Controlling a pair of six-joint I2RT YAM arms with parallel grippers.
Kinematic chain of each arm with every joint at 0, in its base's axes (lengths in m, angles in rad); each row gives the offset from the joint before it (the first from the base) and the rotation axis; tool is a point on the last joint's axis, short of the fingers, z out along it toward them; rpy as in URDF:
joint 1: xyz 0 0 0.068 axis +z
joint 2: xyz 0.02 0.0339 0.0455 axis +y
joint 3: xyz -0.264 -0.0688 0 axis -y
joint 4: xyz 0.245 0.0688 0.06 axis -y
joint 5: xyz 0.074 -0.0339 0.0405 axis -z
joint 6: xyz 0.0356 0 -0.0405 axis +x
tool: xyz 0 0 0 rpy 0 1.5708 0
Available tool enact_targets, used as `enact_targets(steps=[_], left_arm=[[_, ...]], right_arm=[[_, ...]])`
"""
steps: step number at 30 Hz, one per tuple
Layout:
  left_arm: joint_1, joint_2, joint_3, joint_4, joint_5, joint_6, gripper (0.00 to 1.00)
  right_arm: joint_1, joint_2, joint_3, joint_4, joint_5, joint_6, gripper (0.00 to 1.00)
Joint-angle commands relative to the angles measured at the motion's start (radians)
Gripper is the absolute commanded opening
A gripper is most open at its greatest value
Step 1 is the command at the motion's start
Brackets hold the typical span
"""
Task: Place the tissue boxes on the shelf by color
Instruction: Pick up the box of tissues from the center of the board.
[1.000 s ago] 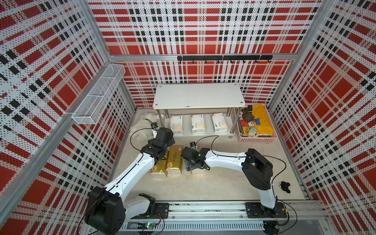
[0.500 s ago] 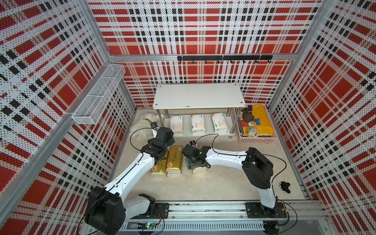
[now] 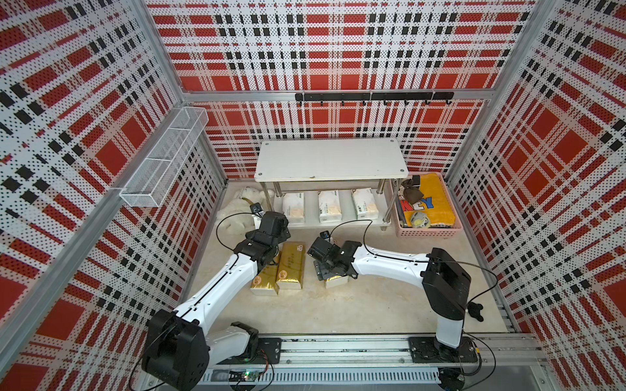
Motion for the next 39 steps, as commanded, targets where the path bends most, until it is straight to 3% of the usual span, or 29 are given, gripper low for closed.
enact_targets(steps=[1,10,17,30,39], left_arm=[[0.003,0.012,0.034,-0.007,-0.009,0.010,0.90],[-0.068,0.029,0.024,-0.007,-0.036,-0.007,0.90],[-0.084,0.047,0.036,0.001,-0.035,-0.010,0.90],[-0.146,0.106,0.063,0.018,-0.048,-0.017,0.90],[-0.196,0.124,0.042,0.034,-0.055,-0.040,0.90]], right_arm=[[-0.003,-0.080,0.005,-0.074,0.023,-0.004,0.86],[-0.002,-0.237,0.077,-0.274,0.017,0.016,0.83],[-0.002,-0.342,0.175,-0.417,0.085,0.028,0.82],[-0.034,-0.333,0.463,-0.620,0.228,-0.031,0.82],[-0.132,-0.273,0.712,-0.723,0.249,-0.146,0.82]])
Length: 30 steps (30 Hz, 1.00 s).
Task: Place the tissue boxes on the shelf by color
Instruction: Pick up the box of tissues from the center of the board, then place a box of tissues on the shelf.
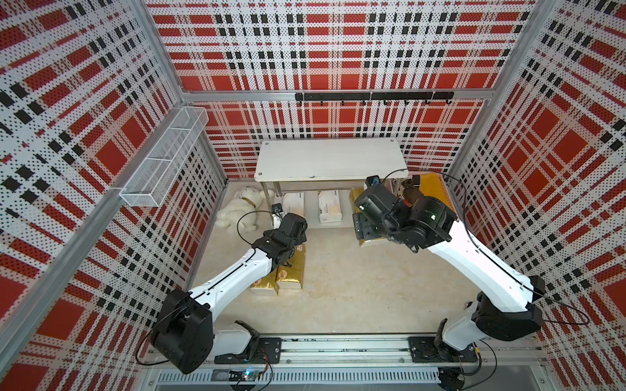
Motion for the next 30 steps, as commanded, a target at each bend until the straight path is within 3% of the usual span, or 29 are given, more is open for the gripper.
enact_targets(steps=[1,12,20,30], left_arm=[[-0.023,0.015,0.000,0.022,-0.018,-0.018,0.90],[-0.103,0.069,0.016,0.033,-0.024,-0.036,0.90],[-0.148,0.101,0.006,0.031,-0.029,-0.067,0.90],[-0.175,0.138,0.028,0.032,-0.037,-0.075,0.90]], right_arm=[[-0.041,0.027,0.104,-0.056,0.049,-0.072,0.82],[-0.228,0.052,0.189,0.102,0.000,-0.217,0.83],[-0.377,0.112,0.259,0.214,-0.149,-0.293,0.82],[-0.487,0.215,0.329,0.425,-0.282,-0.338,0.82]])
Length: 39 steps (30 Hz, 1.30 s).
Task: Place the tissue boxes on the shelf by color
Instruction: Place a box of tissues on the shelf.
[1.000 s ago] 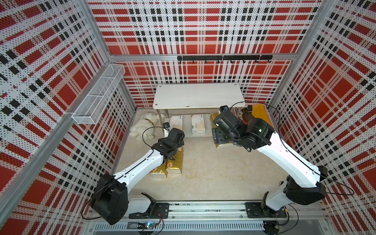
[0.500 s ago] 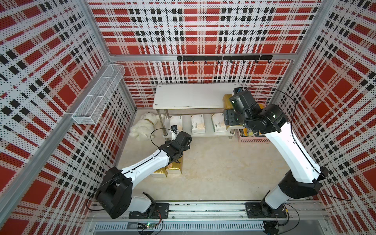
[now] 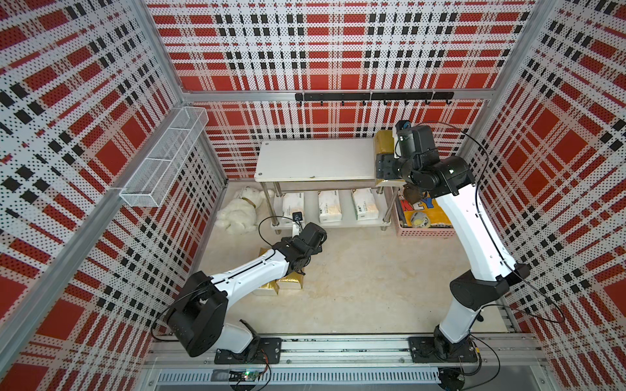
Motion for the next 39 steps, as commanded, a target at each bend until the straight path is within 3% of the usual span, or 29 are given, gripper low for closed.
enact_targets(steps=[1,7,13,19,26,31,39], left_arm=[[-0.014,0.020,0.028,0.012,-0.019,-0.014,0.90],[-0.022,0.024,0.018,0.006,-0.025,-0.023,0.90],[-0.024,0.030,0.021,0.006,-0.025,-0.026,0.90],[-0.024,0.039,0.035,-0.002,-0.030,-0.022,0.90],[-0.023,0.039,0.044,-0.013,-0.036,-0.022,0.90],[-0.022,0.029,0.035,-0.019,-0.043,-0.025,0.90],[-0.021,0.022,0.029,-0.022,-0.050,-0.030,0.90]], right_arm=[[-0.027,0.024,0.029,0.143,-0.080,-0.020,0.82],[-0.043,0.148,0.161,0.119,-0.123,-0.046,0.83],[-0.045,0.174,0.121,0.152,-0.131,-0.054,0.85],[-0.046,0.136,-0.069,0.286,-0.069,-0.036,0.87],[-0.051,0.158,-0.109,0.346,-0.050,-0.011,0.92],[-0.051,0.079,-0.274,0.502,-0.078,-0.018,0.98],[-0.052,0.031,-0.349,0.542,-0.058,0.006,0.96]])
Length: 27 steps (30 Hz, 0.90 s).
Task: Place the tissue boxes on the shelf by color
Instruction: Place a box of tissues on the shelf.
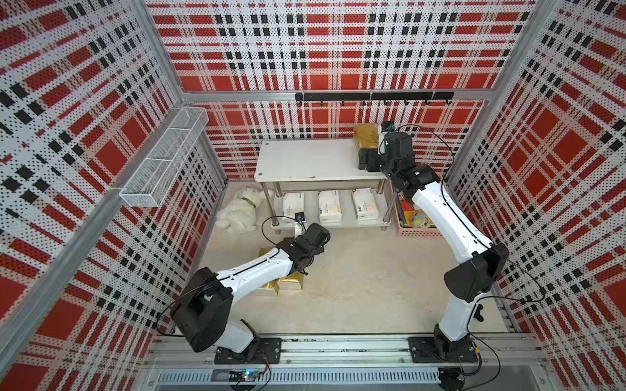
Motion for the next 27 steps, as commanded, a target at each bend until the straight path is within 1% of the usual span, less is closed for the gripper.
enact_targets(steps=[1,6,11,14,19,27], left_arm=[[-0.005,-0.010,0.007,-0.010,-0.023,-0.009,0.90],[-0.006,-0.008,0.010,-0.010,-0.021,-0.009,0.90],[-0.007,-0.002,0.009,-0.010,-0.019,-0.010,0.90],[-0.006,0.003,0.010,-0.009,-0.018,-0.010,0.90],[-0.008,0.007,0.012,-0.009,-0.018,-0.010,0.90],[-0.012,0.010,0.008,-0.007,-0.019,-0.016,0.90]], right_arm=[[-0.007,-0.040,-0.055,-0.010,0.007,0.031,0.96],[-0.001,-0.077,-0.091,0.005,0.025,0.051,0.93],[0.007,-0.129,-0.164,0.061,0.023,0.058,0.97],[0.007,-0.129,-0.172,0.066,0.030,0.049,1.00],[0.010,-0.159,-0.225,0.141,0.027,0.031,1.00],[0.035,-0.195,-0.236,0.175,0.059,0.005,1.00]])
